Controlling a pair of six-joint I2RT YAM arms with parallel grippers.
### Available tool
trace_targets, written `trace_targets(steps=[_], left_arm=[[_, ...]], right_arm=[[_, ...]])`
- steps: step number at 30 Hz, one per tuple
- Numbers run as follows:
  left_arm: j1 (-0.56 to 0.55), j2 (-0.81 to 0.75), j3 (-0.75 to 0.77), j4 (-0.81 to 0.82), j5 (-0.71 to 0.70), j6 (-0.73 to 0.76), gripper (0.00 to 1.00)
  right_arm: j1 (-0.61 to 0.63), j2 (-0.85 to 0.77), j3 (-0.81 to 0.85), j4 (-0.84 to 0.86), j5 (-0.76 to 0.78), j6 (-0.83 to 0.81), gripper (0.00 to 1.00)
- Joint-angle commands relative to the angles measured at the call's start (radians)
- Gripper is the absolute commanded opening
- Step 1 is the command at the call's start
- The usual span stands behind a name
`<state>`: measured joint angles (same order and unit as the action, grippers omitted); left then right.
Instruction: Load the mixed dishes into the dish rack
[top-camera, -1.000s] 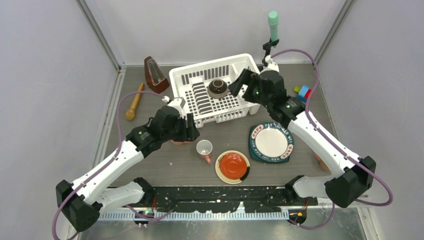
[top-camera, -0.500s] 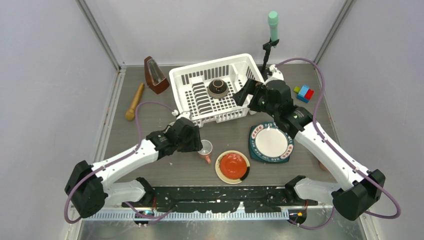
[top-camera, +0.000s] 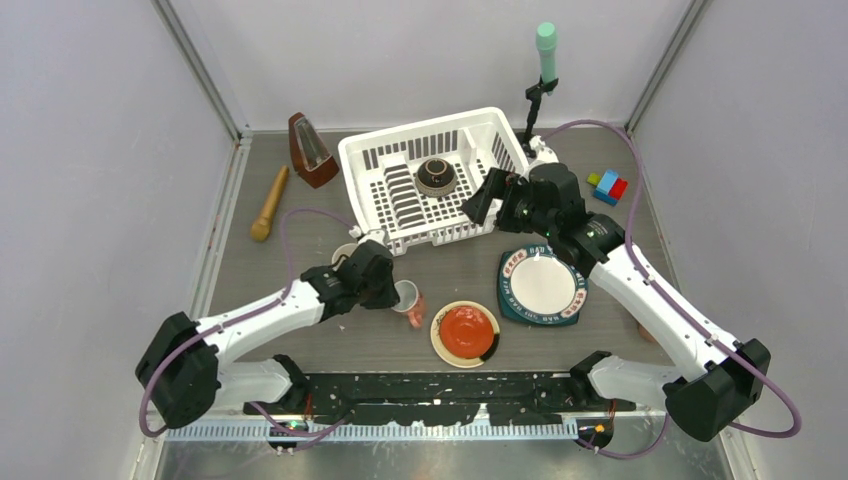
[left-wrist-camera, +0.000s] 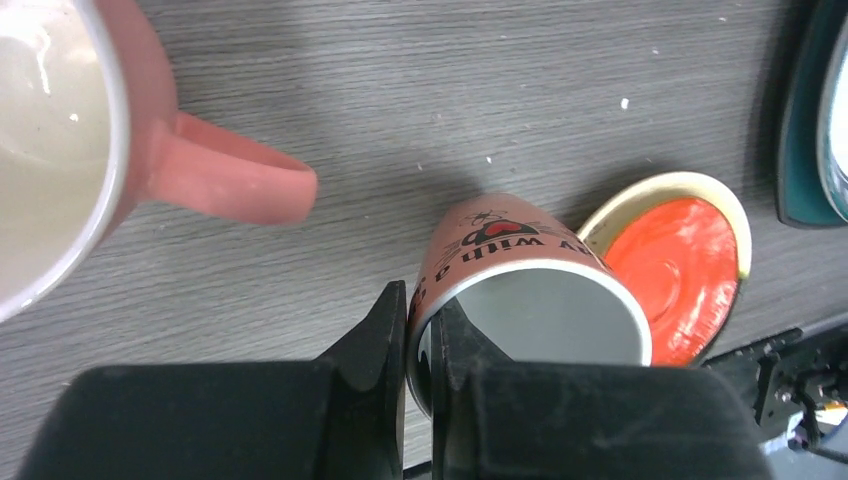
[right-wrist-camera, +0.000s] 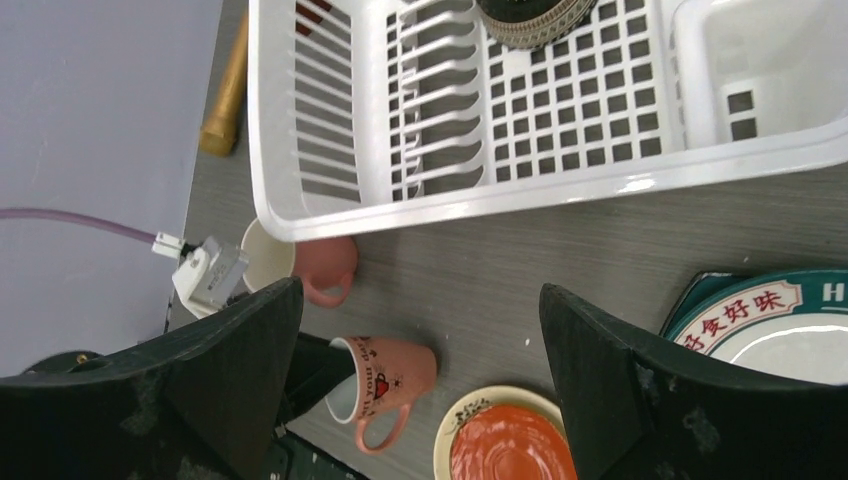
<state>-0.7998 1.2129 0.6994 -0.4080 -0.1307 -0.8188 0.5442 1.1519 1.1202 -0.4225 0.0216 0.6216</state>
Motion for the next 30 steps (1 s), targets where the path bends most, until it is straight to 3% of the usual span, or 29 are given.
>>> trace_targets(steps=[1, 6, 11, 16, 20, 26, 30], left_arm=[[-0.006, -0.104, 0.054, 0.05, 0.063, 0.04, 0.0], [-0.004, -0.183, 0.084, 0.015, 0.049, 0.074, 0.0], [-0.004, -0.165, 0.122, -0.033, 0.031, 0.115, 0.0], [0.0, -0.26, 0.129, 0.063, 0.001, 0.17, 0.0], [0.046, -0.333, 0.183, 0.043, -0.005, 0.233, 0.0], [0.17, -0.405, 0.214, 0.113, 0.141, 0.258, 0.0], [0.259, -0.414, 0.143, 0.31, 0.279, 0.17, 0.0]], right_arm=[[0.005, -0.023, 0.034, -0.067, -0.155, -0.04, 0.94], [0.005, -0.043, 0.007, -0.099, -0.253, -0.031, 0.95], [0.005, -0.046, -0.026, -0.081, -0.336, 0.003, 0.94], [0.005, -0.035, -0.069, 0.017, -0.503, 0.097, 0.94], [0.005, -0.025, -0.065, 0.031, -0.564, 0.138, 0.95], [0.006, -0.022, -0.087, 0.146, -0.687, 0.253, 0.94], [0.02, -0.012, -0.16, 0.419, -0.742, 0.437, 0.94]])
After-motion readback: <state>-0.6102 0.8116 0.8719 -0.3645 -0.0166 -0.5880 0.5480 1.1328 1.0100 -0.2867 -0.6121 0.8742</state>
